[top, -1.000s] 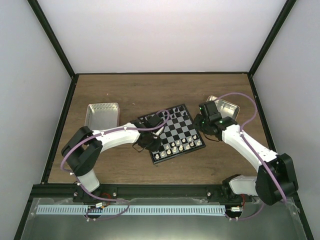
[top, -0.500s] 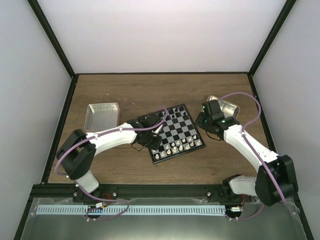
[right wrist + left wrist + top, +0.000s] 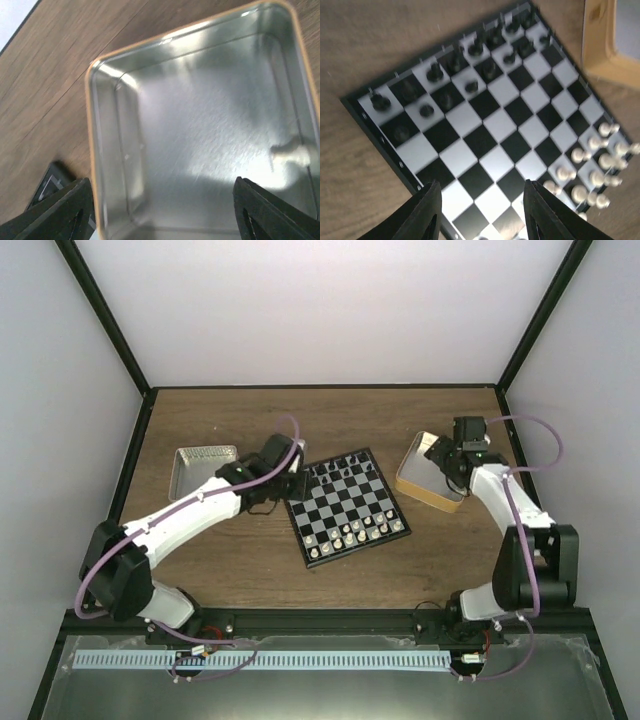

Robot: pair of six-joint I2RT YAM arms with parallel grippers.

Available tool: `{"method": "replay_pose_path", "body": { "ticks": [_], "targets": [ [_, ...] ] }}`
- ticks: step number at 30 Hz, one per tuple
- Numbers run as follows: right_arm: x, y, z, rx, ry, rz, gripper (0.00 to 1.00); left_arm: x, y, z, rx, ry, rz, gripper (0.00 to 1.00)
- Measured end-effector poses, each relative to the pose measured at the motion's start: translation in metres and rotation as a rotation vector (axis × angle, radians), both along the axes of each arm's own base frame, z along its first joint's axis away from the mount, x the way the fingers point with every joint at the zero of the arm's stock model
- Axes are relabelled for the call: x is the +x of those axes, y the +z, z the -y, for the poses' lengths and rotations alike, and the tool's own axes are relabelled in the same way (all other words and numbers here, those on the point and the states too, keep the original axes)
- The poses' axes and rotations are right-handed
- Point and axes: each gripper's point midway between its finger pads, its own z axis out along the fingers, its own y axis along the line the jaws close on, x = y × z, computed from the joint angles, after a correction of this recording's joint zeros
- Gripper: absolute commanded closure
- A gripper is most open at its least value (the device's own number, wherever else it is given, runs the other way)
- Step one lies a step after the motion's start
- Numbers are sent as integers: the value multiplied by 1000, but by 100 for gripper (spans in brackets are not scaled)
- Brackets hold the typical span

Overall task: Set up the chess pieces on the board
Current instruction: Adjust the storage box at the center of the board.

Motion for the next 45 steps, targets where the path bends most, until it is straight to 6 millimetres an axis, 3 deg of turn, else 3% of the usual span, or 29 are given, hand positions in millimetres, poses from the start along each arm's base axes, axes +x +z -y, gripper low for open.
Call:
{"method": "replay_pose_path", "body": {
  "ticks": [6, 12, 15, 19, 30, 34, 38, 45],
  "targets": [
    [38, -27, 35, 46, -117, -81, 18, 49, 41, -21, -65, 72, 96, 52],
    [81, -44, 42, 181, -299, -130, 20, 97, 62, -62, -55, 173, 153, 52],
    [91, -53, 46, 292, -395, -152, 25, 102, 60, -73, -39, 188, 151, 52],
    [90, -76, 58, 425, -529, -217, 27, 105, 59, -80, -25, 188, 157, 52],
    [103, -75, 58, 561, -632, -225, 34, 136, 78, -88, -12, 200, 206, 52],
    [112, -73, 57, 574, -591, -175, 31, 142, 73, -89, 8, 194, 201, 53],
    [108, -76, 56, 572, -583, -152, 27, 149, 68, -90, 27, 186, 196, 53],
    [113, -78, 57, 580, -602, -168, 30, 159, 65, -96, 50, 192, 198, 53]
  ]
}}
